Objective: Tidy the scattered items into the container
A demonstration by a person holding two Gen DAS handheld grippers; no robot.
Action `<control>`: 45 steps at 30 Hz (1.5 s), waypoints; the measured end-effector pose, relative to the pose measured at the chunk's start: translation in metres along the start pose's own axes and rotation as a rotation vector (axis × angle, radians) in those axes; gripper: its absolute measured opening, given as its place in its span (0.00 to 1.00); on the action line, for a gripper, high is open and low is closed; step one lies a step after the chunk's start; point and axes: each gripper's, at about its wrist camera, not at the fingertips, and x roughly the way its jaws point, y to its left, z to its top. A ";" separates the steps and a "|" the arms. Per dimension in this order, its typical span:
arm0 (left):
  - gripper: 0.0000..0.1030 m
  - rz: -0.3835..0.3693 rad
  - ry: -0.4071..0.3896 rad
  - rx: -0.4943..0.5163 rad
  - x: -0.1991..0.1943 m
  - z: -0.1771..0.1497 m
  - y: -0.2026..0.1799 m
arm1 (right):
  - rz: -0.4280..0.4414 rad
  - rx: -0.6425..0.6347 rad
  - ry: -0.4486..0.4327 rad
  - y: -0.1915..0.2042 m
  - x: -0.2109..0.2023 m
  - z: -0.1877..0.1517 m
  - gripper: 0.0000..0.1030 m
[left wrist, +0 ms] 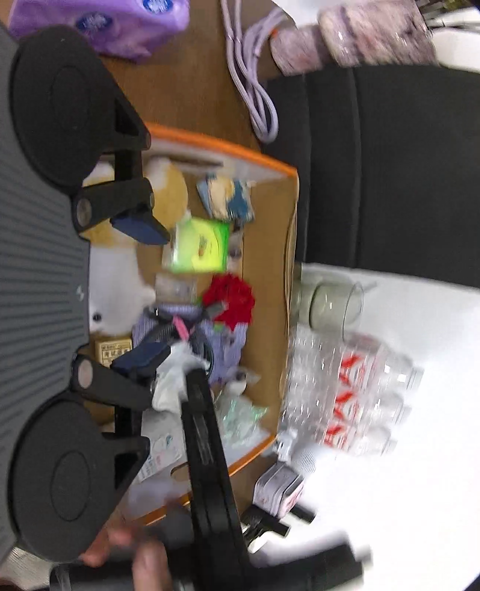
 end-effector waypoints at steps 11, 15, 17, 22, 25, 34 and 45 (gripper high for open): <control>0.86 0.133 -0.062 0.011 -0.058 -0.006 -0.010 | -0.132 0.078 -0.060 -0.035 -0.098 -0.034 0.81; 0.96 0.172 -0.142 0.007 -0.083 -0.010 -0.020 | -0.106 0.086 -0.128 -0.030 -0.127 -0.056 0.82; 0.98 0.201 -0.209 0.006 -0.096 -0.015 -0.028 | -0.099 0.061 -0.218 -0.020 -0.143 -0.068 0.82; 1.00 0.200 -0.435 0.076 -0.130 -0.046 -0.049 | -0.110 -0.017 -0.432 0.009 -0.178 -0.104 0.86; 1.00 0.181 -0.452 0.076 -0.141 -0.057 -0.055 | -0.125 -0.046 -0.466 0.020 -0.188 -0.117 0.86; 1.00 0.146 -0.497 0.053 -0.195 -0.110 -0.059 | -0.097 -0.052 -0.575 0.043 -0.231 -0.184 0.86; 1.00 0.187 -0.527 -0.012 -0.298 -0.338 -0.047 | -0.059 -0.171 -0.627 0.058 -0.276 -0.415 0.94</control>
